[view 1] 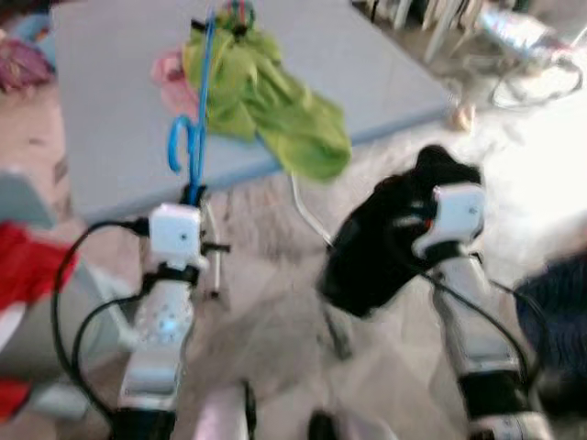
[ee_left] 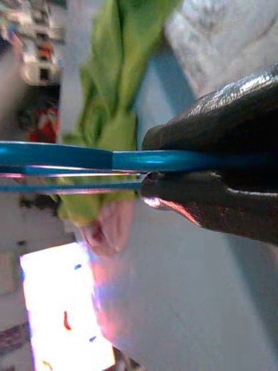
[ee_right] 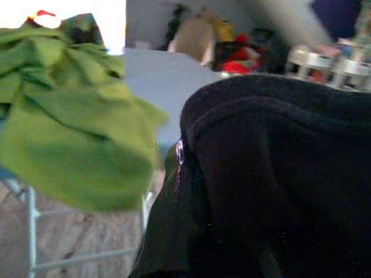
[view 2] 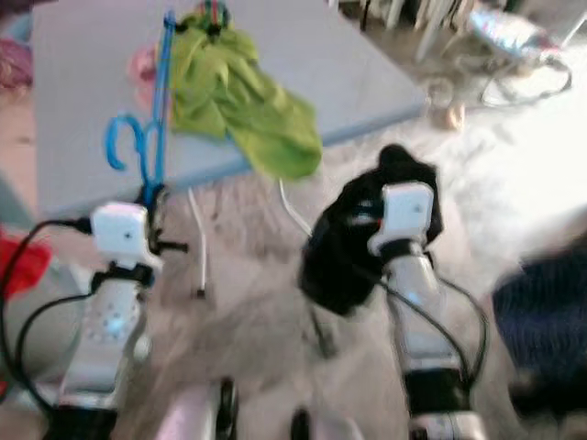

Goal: Hang hanger

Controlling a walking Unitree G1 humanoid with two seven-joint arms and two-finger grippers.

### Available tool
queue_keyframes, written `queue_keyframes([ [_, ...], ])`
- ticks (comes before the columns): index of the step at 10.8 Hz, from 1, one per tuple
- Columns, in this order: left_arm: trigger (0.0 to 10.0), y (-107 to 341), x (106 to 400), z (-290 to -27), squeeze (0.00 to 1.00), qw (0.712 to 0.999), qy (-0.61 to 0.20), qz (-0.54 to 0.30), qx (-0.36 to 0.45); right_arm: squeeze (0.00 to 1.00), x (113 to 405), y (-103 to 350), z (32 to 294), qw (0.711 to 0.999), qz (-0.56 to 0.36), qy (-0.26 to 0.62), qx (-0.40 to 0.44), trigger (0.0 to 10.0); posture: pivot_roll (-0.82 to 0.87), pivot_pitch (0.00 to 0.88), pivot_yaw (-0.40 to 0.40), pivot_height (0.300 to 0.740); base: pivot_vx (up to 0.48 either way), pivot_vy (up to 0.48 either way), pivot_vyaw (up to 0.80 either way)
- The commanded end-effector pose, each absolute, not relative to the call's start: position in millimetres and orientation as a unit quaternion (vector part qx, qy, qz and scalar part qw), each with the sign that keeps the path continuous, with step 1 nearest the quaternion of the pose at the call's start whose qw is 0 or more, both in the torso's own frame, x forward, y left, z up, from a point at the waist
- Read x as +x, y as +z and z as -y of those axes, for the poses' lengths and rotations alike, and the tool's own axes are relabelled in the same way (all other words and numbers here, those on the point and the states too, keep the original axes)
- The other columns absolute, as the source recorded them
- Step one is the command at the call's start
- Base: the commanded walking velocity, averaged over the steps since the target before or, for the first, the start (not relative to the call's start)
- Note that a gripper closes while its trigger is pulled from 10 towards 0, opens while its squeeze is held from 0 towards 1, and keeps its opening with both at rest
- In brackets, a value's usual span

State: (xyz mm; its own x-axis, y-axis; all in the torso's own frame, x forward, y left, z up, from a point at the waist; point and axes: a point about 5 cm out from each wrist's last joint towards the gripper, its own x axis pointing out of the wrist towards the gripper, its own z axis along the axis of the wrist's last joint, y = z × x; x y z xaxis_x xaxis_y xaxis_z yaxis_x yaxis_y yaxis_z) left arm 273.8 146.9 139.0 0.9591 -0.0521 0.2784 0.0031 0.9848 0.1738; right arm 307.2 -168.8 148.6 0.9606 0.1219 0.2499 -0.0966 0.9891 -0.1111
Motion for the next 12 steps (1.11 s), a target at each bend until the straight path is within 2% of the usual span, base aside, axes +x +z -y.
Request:
queue_keyframes([
  [1, 10.0, 144.2, 272.7, -147.1, 0.00, 0.984, -0.003, 0.150, 0.093, 0.00, 311.2, 187.7, 158.5, 0.974, 0.205, 0.074, -0.060, 10.0, 0.06, 0.159, -0.038, 0.740, 0.326, 0.000, 0.79],
  [4, 10.0, 151.4, 275.3, -141.2, 0.00, 0.981, -0.002, 0.166, 0.099, 0.00, 323.8, 233.1, 143.5, 0.956, 0.271, 0.103, -0.049, 10.0, 0.06, 0.159, -0.043, 0.740, 0.000, 0.000, 0.78],
  [8, 10.0, 156.1, 278.0, -138.6, 0.00, 0.980, -0.012, 0.174, 0.099, 0.00, 334.6, 253.1, 151.1, 0.948, 0.299, 0.096, -0.057, 10.0, 0.06, 0.158, -0.026, 0.740, 0.000, 0.000, 0.76],
  [9, 10.0, 157.1, 278.6, -137.7, 0.00, 0.979, -0.016, 0.176, 0.098, 0.00, 338.4, 260.0, 152.6, 0.946, 0.307, 0.090, -0.053, 10.0, 0.07, 0.156, -0.023, 0.740, 0.289, 0.000, 0.66],
  [12, 10.0, 156.5, 276.8, -138.1, 0.00, 0.980, -0.019, 0.176, 0.094, 0.00, 336.8, 250.6, 154.9, 0.951, 0.295, 0.085, -0.042, 10.0, 0.07, 0.158, -0.029, 0.740, 0.341, 0.000, 0.00],
])
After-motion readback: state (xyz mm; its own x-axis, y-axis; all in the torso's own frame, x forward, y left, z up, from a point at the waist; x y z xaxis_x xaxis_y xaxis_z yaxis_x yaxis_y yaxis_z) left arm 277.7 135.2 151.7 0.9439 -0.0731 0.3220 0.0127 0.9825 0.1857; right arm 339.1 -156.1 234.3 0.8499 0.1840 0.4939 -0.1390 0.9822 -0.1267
